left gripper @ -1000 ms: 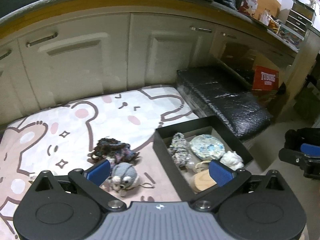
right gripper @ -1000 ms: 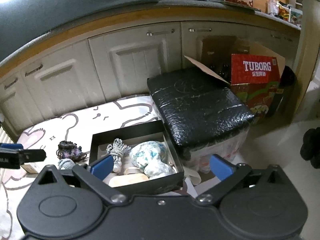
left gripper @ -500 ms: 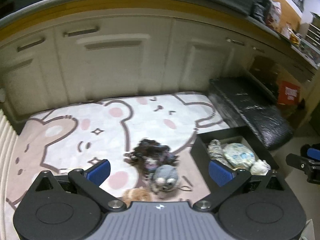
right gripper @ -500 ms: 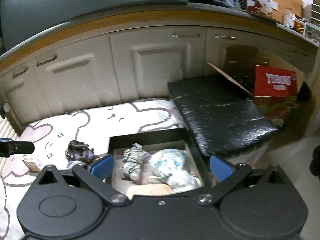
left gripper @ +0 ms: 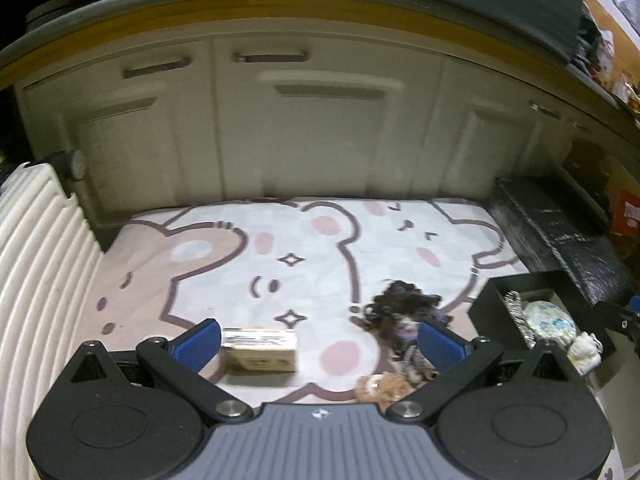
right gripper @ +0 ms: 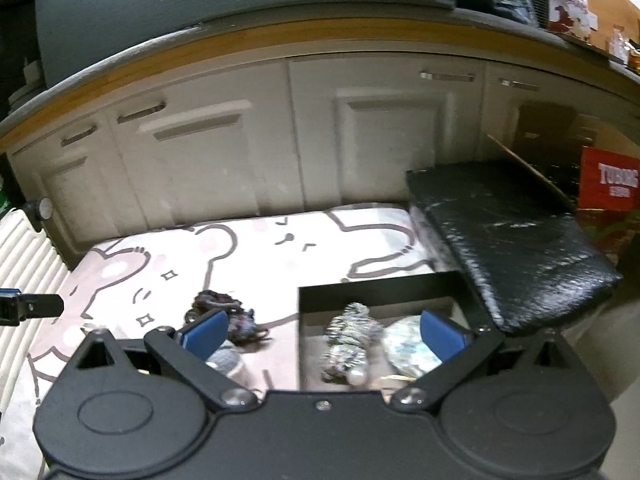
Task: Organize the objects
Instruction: 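Withdraw both open tools from the box back over the bed, then move the left tool to the cardboard carton while the right tool nears the grey knitted mouse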
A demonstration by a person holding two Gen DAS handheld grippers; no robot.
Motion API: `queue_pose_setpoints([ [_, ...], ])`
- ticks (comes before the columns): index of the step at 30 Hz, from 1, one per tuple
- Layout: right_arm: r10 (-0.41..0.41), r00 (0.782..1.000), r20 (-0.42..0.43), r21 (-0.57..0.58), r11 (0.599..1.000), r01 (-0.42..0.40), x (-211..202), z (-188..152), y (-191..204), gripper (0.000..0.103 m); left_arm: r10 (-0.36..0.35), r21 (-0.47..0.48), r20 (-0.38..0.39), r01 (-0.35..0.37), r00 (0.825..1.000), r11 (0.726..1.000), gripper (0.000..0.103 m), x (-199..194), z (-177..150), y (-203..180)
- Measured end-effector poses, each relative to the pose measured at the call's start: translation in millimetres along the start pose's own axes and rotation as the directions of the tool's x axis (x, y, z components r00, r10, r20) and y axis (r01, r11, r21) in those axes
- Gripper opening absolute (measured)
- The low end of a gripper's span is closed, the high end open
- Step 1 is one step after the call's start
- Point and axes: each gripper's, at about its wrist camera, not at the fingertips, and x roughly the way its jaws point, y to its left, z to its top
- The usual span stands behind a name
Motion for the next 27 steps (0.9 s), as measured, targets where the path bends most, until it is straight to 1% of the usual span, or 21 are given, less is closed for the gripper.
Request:
queue_pose_setpoints([
  [4, 0.022, 1.000, 0.008, -0.007, 1.000, -0.022, 6, 0, 15, 0.103, 0.031, -0.019, 0.020, -0.030, 0.999, 0.999, 0.103, -3, 1, 17],
  [12, 0.069, 0.997, 0.029, -0.024, 0.997, -0.068, 15, 2, 40, 0.103, 0.063, -0.066, 0.052, -0.060, 0.997, 0.996, 0.103, -5, 2, 42],
  [17, 0.072, 0.997, 0.038, -0.025, 0.997, -0.071, 23, 2, 51, 0.103, 0.100, -0.081, 0.066, -0.094, 0.993, 0.992, 0.103, 1, 0, 53],
  [21, 0.098, 0.993, 0.063, -0.028, 0.995, -0.096, 30, -1, 56, 0.103, 0.126, -0.101, 0.066, -0.119, 0.990, 0.988, 0.103, 10, -5, 59],
  [24, 0.106, 0.992, 0.074, -0.058, 0.993, -0.102, 36, -6, 60, 0.103, 0.125, -0.099, 0.063, -0.118, 0.990, 0.988, 0.103, 19, -9, 64],
  [27, 0.144, 0.988, 0.061, -0.070, 0.988, -0.139, 46, -11, 63, 0.103, 0.110, -0.109, 0.056, -0.104, 0.992, 0.989, 0.103, 29, -15, 69],
])
